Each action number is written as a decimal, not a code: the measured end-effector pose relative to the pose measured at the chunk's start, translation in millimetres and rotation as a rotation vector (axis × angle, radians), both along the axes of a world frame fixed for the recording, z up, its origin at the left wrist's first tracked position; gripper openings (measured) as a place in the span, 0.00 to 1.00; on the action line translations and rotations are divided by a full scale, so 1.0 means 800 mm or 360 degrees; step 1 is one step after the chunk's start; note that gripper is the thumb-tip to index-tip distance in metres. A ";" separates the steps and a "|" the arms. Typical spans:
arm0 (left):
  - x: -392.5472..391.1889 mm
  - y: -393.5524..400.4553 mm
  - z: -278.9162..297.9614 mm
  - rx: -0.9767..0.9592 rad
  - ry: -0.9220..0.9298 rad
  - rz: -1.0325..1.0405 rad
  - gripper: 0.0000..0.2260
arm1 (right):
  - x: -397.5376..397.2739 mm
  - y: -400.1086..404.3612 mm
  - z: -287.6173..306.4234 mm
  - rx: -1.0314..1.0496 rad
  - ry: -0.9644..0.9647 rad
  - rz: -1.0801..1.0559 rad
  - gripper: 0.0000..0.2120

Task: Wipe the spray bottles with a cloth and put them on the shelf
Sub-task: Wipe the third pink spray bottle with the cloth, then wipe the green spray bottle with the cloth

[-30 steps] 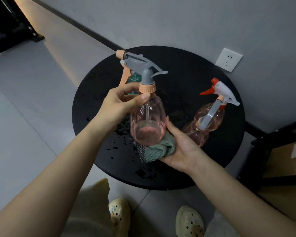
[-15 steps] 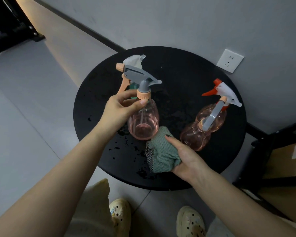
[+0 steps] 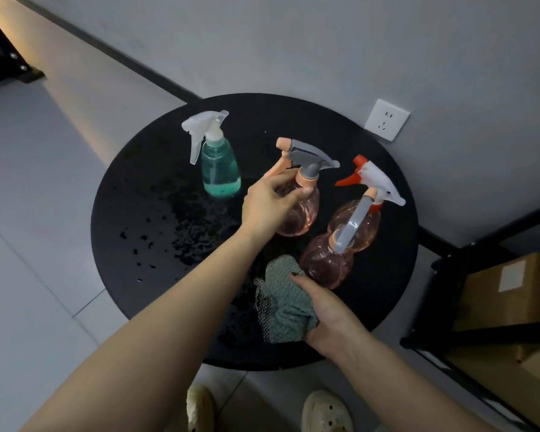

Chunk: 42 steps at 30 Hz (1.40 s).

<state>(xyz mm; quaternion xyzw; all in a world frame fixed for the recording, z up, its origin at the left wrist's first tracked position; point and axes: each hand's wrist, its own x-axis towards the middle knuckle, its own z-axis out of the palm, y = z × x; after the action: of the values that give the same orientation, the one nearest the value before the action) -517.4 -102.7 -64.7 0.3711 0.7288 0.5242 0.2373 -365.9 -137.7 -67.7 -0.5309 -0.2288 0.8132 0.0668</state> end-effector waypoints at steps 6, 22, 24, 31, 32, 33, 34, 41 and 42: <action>0.008 0.027 -0.018 0.0008 -0.0012 -0.0035 0.16 | 0.001 0.007 -0.003 0.0011 0.0029 -0.0004 0.11; 0.013 0.021 -0.026 0.0003 0.0051 -0.0150 0.19 | -0.011 0.025 -0.004 0.0137 0.0103 -0.0008 0.12; 0.008 0.015 -0.023 -0.0050 0.0064 -0.0230 0.21 | -0.016 0.028 -0.002 0.0168 0.0109 -0.0014 0.10; -0.036 -0.026 0.002 -0.0573 0.0456 -0.0623 0.27 | -0.035 0.029 0.005 0.0186 0.0143 -0.0028 0.10; -0.042 -0.035 0.012 -0.0575 0.0573 -0.0617 0.23 | -0.038 0.029 0.005 0.0207 0.0147 -0.0024 0.09; -0.049 -0.045 0.022 -0.0504 0.0731 -0.0574 0.19 | -0.041 0.028 0.006 0.0239 0.0148 -0.0014 0.07; -0.057 -0.054 0.032 -0.0355 0.0921 -0.0499 0.15 | -0.044 0.028 0.008 0.0278 0.0150 0.0001 0.06; -0.144 -0.055 0.067 -0.0043 0.1277 0.0214 0.21 | -0.077 0.029 0.019 0.0536 0.0179 0.0129 0.05; -0.152 -0.048 0.067 -0.0153 0.1140 0.0271 0.24 | -0.082 0.030 0.020 0.0569 0.0186 0.0140 0.05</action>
<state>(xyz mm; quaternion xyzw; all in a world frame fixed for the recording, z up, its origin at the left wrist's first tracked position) -638.7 -141.3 -10.9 0.4576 0.8177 0.3440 -0.0600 -431.2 -113.5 -51.6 -0.4520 -0.3882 0.7912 0.1377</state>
